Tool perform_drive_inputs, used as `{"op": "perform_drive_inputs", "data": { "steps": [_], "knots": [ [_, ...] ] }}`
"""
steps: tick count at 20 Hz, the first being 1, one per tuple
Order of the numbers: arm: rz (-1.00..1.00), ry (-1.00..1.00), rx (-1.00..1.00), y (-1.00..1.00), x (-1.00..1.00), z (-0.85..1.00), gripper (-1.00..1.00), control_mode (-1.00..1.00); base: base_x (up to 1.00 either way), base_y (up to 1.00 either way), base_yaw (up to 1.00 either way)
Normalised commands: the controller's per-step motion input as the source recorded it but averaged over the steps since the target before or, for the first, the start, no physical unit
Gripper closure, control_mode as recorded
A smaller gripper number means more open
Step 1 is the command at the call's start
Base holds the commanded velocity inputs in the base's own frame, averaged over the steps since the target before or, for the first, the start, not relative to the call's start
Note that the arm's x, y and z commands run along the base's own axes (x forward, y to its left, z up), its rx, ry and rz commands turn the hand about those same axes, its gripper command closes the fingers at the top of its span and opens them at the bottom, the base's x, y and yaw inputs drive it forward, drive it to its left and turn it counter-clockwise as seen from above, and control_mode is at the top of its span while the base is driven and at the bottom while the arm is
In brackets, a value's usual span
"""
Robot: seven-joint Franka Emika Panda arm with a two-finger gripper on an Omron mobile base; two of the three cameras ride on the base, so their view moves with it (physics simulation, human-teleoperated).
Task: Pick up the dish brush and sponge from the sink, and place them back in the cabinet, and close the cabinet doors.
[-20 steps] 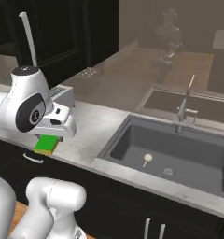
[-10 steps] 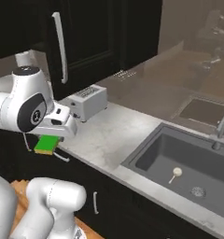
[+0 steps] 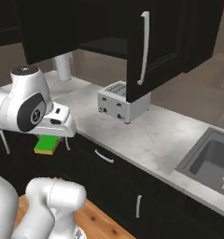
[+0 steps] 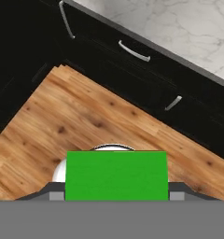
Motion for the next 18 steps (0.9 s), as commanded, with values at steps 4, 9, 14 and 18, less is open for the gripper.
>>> {"op": "perform_drive_inputs", "data": {
  "steps": [4, 9, 14, 18],
  "knots": [
    [0.00, 0.00, 0.00, 0.00, 0.00, 0.00, 1.00, 1.00, 0.05, 0.44, -0.02],
    [0.00, 0.00, 0.00, 0.00, 0.00, 0.00, 1.00, 1.00, 0.33, 0.14, -0.15],
    [0.00, 0.00, 0.00, 0.00, 0.00, 0.00, 1.00, 1.00, 0.33, 0.20, -0.21],
    [0.00, 0.00, 0.00, 0.00, 0.00, 0.00, 1.00, 1.00, 0.33, 0.43, -0.24]
  ]
}}
